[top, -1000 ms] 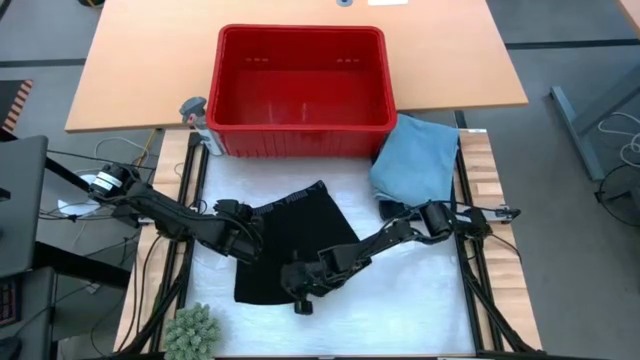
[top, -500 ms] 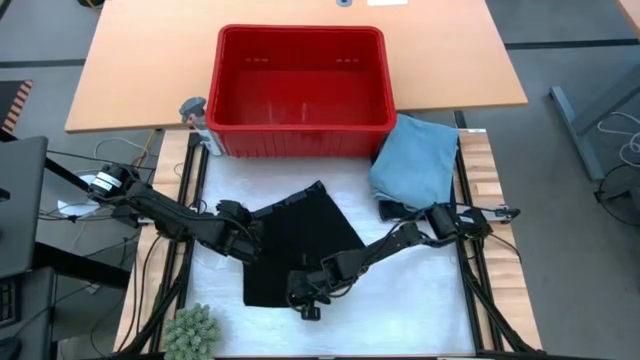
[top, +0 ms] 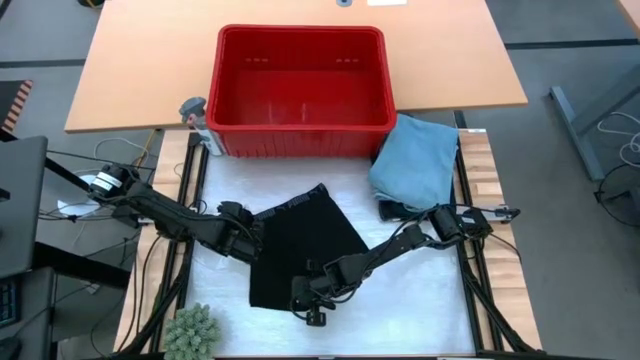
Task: Fold Laundry from Bin
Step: Fold the black boxer short
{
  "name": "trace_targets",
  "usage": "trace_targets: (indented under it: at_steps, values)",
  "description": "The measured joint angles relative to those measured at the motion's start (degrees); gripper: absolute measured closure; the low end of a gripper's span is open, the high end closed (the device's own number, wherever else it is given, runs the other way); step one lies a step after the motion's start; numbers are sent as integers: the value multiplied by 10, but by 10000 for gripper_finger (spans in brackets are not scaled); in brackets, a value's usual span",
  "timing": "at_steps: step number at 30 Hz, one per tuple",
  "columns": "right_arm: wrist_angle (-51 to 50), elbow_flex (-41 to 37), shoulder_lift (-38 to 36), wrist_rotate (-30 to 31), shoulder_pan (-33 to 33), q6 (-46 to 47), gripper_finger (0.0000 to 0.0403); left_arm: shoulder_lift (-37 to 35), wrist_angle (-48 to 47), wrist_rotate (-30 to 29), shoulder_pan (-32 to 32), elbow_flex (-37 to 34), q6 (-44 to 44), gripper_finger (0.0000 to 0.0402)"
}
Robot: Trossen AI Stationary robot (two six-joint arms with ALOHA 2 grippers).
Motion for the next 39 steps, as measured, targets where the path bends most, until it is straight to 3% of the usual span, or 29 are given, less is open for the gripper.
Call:
trace_targets:
  at_steps: [6,13,17,21,24,27,34,39]
  values:
    - [-30,-6,-62,5,-9,-16,368,0,9,-1,0,0,11,399]
    - [-129,-2,-143,59,-31,-66,380,0,30,3,0,0,11,399]
    - [-238,-2,-169,136,-54,-57,373,-3,63,32,0,2,8,399]
    - [-355,-1,-185,155,-91,-36,375,-4,103,58,0,17,34,399]
    - [-385,-11,-185,199,-119,-58,386,-5,106,61,0,36,50,399]
    - [-323,-45,-184,183,-156,-78,388,-5,103,51,0,49,63,399]
    - [-64,-98,-182,137,-222,-129,388,-5,99,49,14,53,67,400]
    - [0,-98,-160,103,-249,-131,388,-5,98,59,14,53,68,400]
